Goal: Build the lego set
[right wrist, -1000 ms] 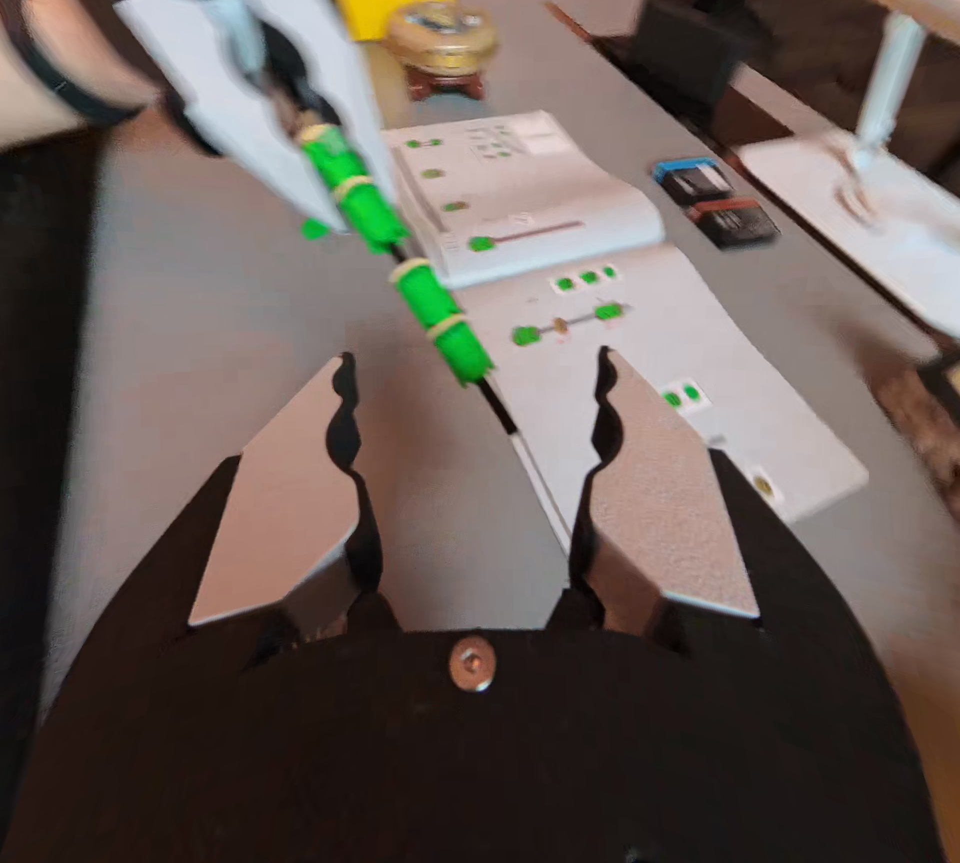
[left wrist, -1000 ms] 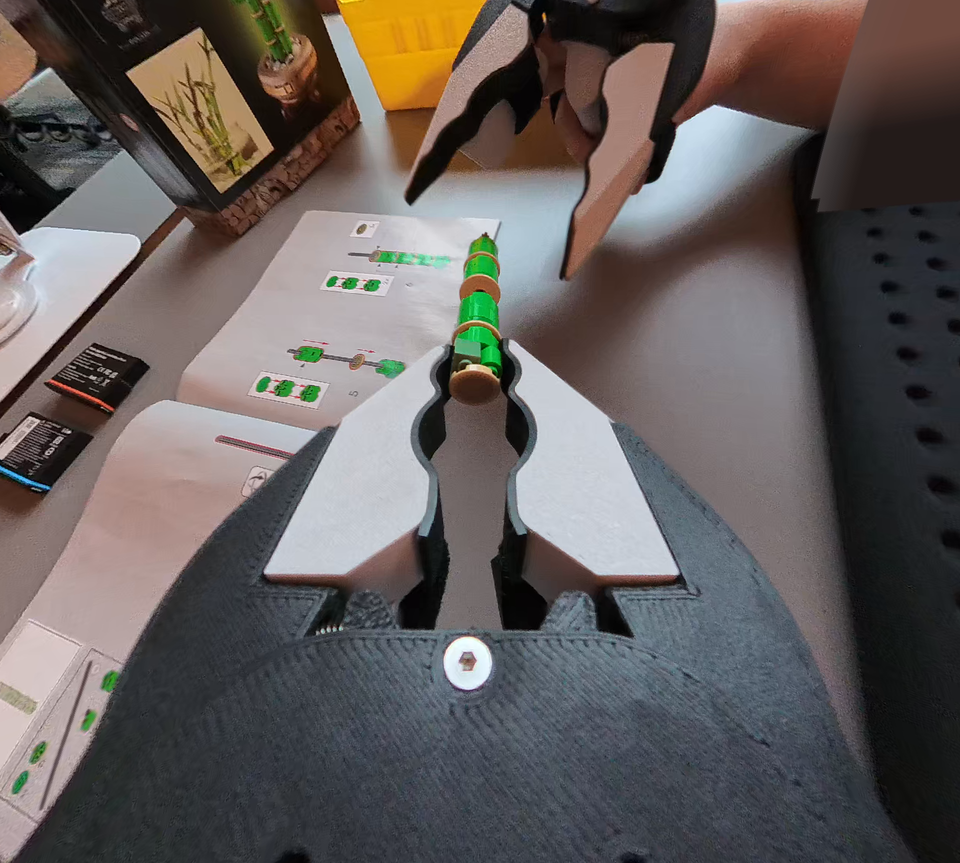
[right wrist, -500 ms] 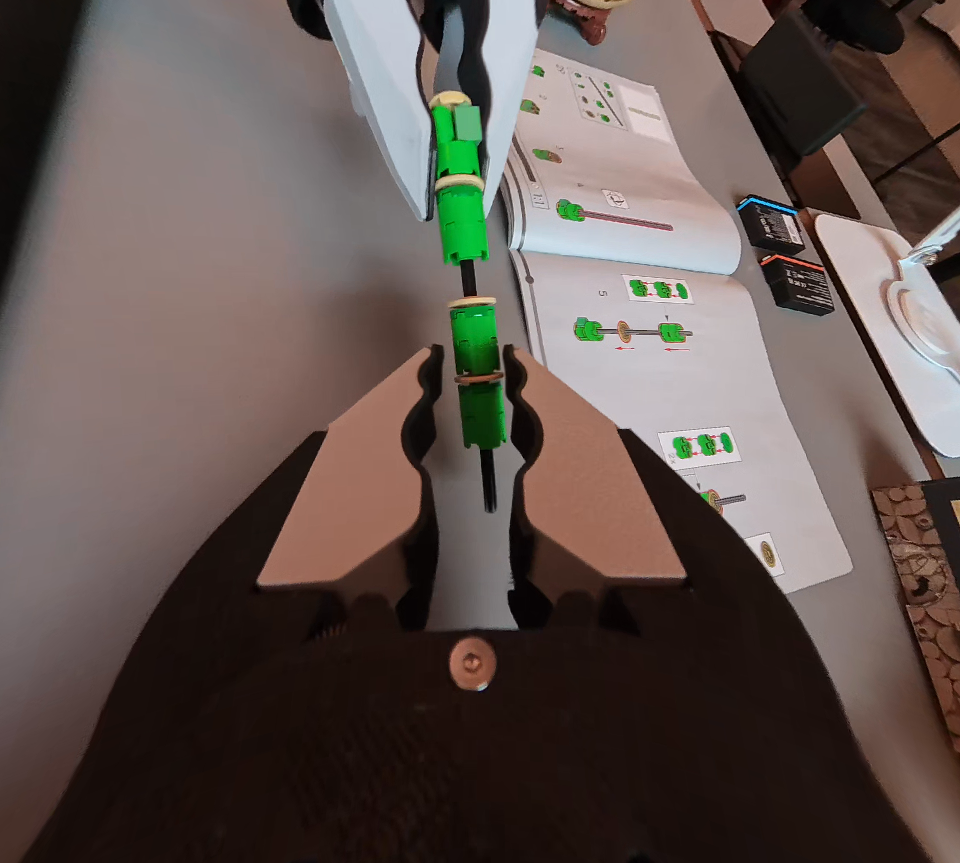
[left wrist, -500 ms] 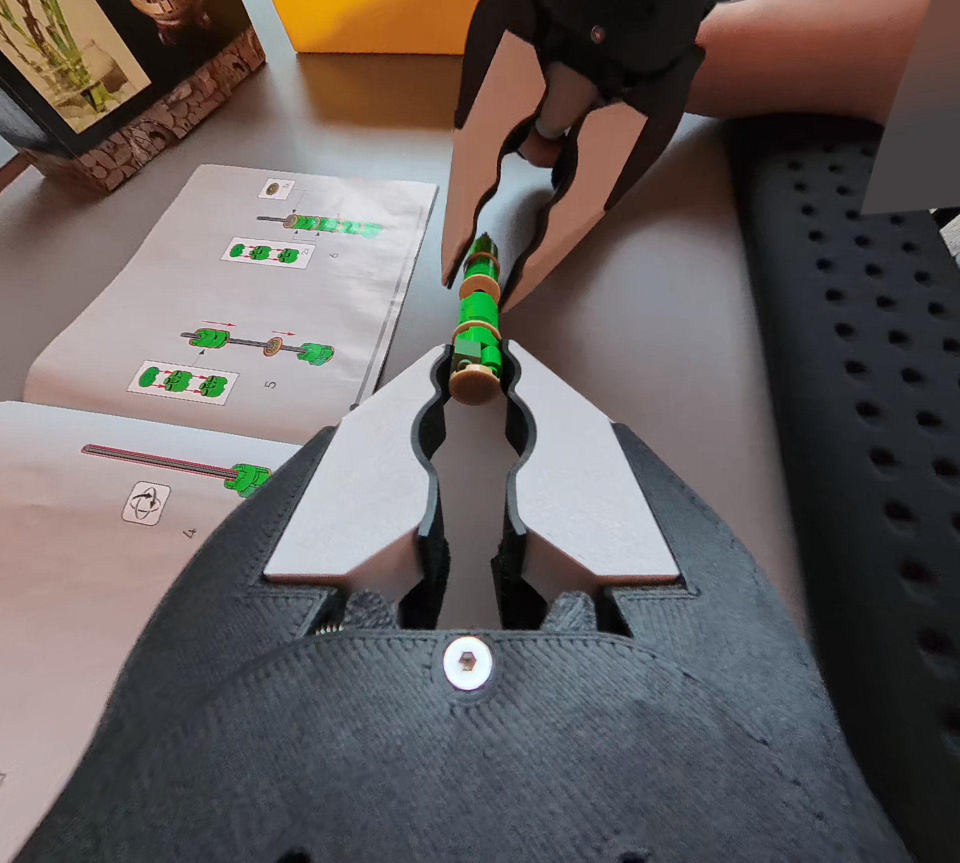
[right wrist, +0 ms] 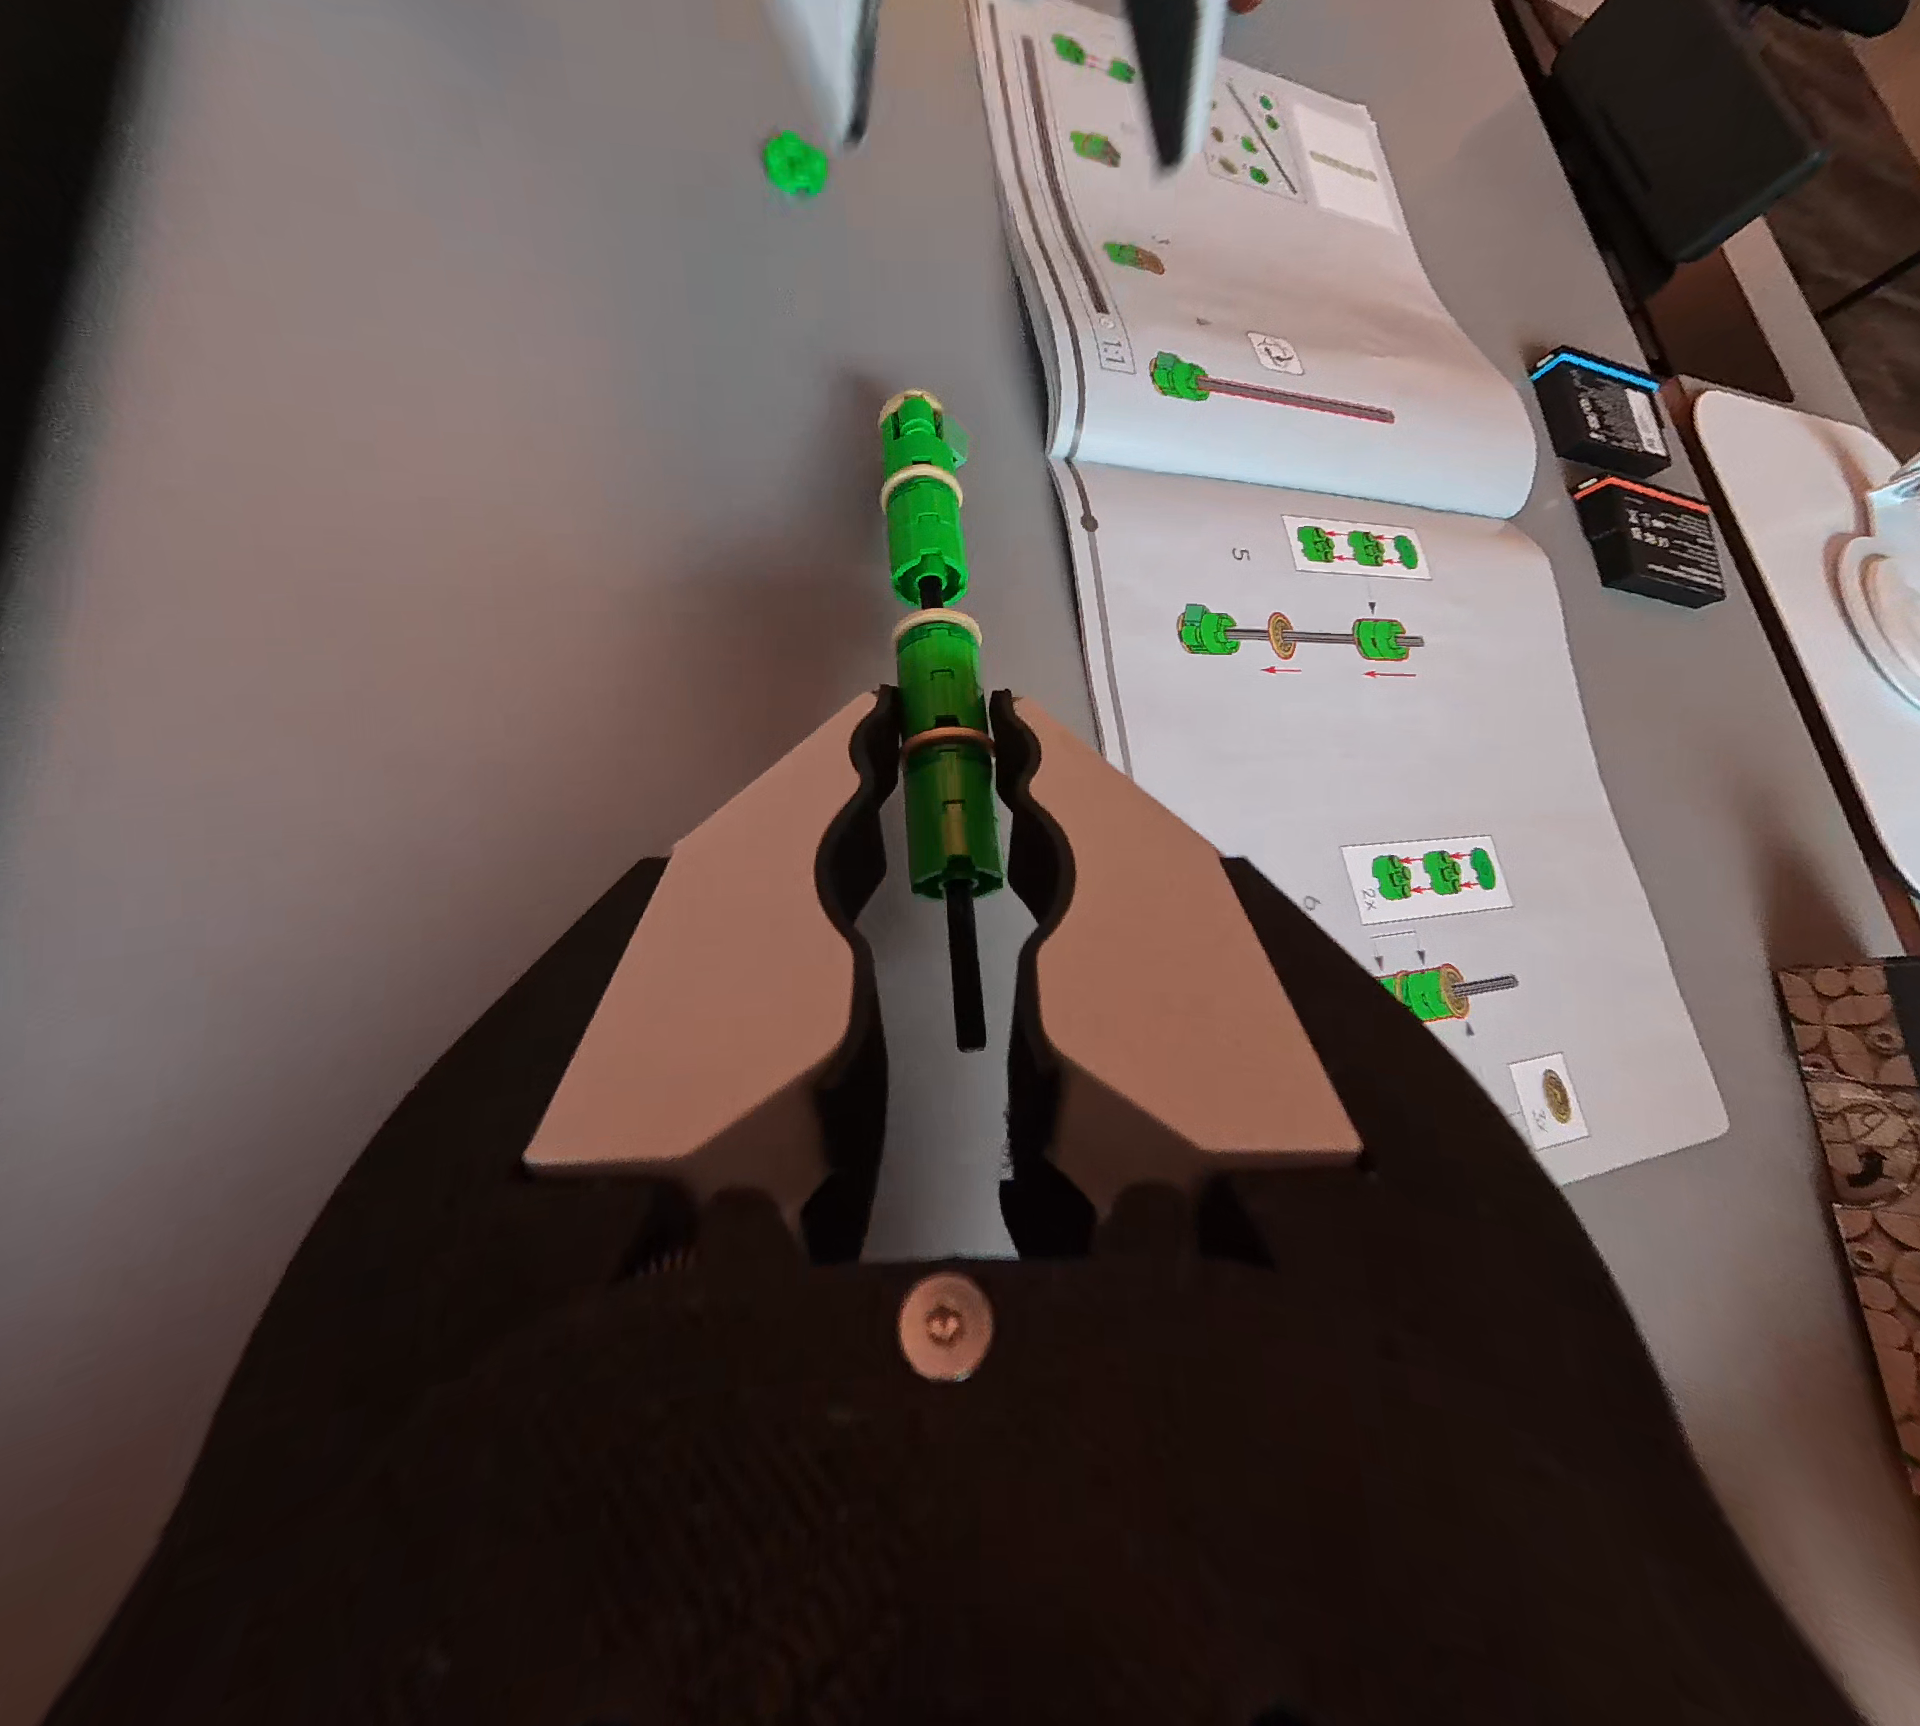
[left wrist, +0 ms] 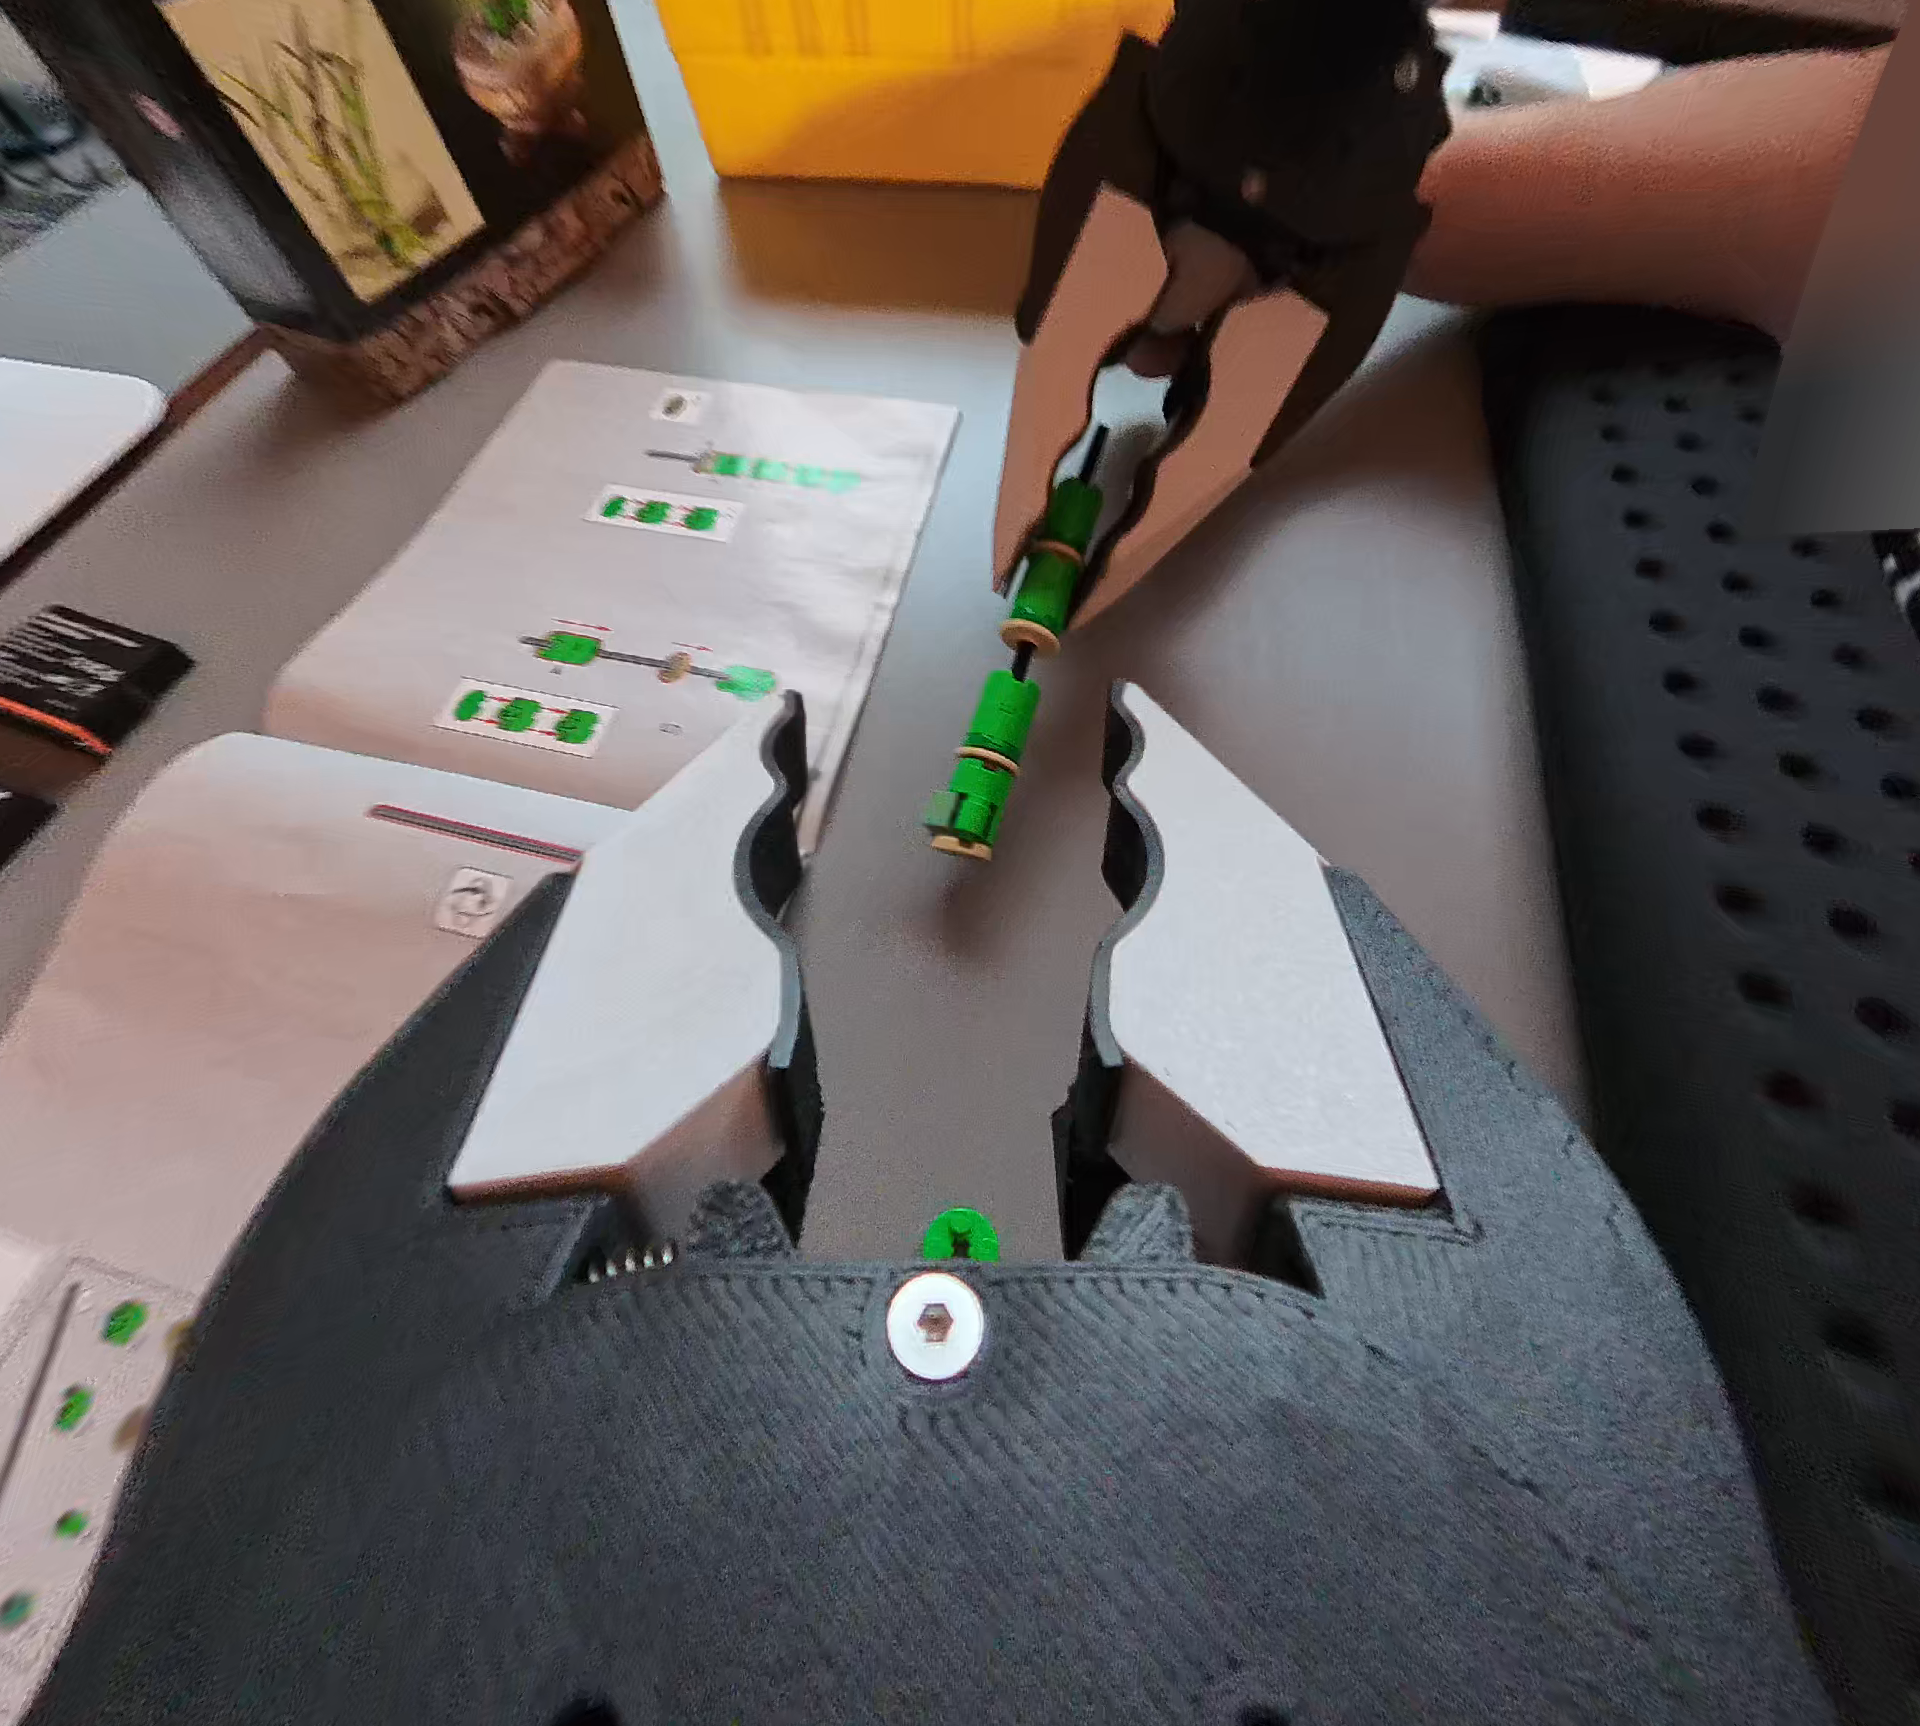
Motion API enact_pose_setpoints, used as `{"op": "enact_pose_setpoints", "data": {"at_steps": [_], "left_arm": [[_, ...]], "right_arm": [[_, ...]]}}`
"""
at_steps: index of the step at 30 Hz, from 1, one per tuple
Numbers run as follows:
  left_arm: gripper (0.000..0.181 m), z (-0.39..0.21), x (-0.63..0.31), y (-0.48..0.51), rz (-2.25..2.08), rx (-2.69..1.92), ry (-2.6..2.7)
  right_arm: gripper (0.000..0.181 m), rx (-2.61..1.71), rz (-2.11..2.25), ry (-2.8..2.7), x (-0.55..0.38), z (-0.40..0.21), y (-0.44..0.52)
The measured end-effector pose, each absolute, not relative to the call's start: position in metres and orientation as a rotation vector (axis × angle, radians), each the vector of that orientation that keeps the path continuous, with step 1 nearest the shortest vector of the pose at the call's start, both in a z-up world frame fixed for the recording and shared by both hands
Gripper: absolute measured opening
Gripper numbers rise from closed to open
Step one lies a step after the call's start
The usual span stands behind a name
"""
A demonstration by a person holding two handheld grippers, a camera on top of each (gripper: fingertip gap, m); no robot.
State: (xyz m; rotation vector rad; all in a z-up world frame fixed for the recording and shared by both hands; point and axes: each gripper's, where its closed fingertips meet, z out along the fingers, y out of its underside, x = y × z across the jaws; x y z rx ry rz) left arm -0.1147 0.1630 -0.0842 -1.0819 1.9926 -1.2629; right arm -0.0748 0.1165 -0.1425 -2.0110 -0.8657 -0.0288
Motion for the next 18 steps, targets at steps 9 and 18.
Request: {"op": "enact_pose_setpoints", "data": {"at_steps": [9,18], "left_arm": [[0.047,-0.025,-0.131,0.209,-1.454,-1.077,1.668],[0.049,-0.014,-0.138,0.225,-1.436,-1.089,1.616]], "right_arm": [[0.016,-2.033,0.145,-0.841,-0.074,-0.153,0.114],[0.019,-2.038,0.187,-0.792,-0.064,-0.152,0.114]]}}
